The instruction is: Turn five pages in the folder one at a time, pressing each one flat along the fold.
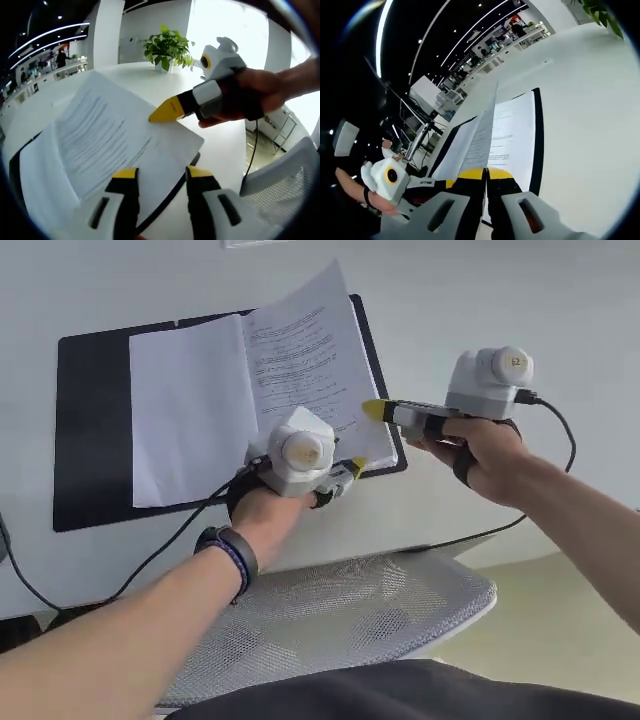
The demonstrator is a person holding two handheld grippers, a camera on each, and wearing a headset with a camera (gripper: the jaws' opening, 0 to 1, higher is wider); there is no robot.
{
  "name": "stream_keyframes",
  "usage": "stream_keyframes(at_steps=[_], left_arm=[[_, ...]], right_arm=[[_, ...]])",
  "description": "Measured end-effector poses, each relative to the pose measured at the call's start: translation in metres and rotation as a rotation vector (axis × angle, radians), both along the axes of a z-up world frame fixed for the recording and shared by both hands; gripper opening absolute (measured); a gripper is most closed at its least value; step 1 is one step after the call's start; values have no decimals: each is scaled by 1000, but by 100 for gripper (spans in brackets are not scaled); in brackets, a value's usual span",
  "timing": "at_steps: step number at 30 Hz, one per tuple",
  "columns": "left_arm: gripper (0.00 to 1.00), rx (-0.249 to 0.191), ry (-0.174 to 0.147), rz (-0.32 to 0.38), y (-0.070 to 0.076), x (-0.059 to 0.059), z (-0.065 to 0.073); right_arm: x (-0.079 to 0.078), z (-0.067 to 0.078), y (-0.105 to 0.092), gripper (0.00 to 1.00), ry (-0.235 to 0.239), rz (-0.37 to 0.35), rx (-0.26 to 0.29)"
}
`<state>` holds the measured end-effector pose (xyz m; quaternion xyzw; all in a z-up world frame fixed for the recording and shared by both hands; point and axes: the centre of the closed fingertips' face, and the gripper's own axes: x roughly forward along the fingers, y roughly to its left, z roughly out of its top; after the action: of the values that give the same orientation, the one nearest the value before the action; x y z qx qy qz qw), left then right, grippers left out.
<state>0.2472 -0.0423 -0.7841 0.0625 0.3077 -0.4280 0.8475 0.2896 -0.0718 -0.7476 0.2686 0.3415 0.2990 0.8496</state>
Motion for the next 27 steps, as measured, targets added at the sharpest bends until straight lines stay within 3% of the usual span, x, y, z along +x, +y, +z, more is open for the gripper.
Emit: stream_keyframes(at_steps=[13,27], left_arm=[[57,-50,-45,60,52,-9,50],[61,-51,-60,169,125,-9,62]], right_arm=[[1,32,17,0,-44,-8,36],[3,65,47,0,-104,26,65]])
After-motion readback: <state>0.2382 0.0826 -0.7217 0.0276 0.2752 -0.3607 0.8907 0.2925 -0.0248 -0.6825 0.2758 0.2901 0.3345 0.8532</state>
